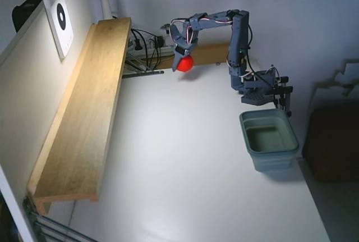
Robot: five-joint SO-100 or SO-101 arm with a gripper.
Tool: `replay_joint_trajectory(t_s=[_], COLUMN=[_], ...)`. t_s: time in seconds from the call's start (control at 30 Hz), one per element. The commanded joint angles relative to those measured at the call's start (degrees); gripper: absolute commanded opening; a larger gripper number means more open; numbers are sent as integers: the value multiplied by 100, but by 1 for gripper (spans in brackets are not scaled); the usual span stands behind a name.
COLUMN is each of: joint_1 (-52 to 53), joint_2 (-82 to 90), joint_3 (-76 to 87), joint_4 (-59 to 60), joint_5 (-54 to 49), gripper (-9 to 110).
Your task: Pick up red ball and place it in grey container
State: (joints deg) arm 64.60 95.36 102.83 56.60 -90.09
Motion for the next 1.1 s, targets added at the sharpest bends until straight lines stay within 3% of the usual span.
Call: replay_joint_trajectory(t_s=[0.0, 0.5, 0.8, 1.07], joint_1=[73, 73, 23, -1321], joint_2=[296, -521, -576, -576], joint_3=[-830, -4412, -4567, -4567], joint_4=[719, 3483, 3584, 3584], joint_5=[9, 9, 9, 9], gripper=[23, 23, 23, 23])
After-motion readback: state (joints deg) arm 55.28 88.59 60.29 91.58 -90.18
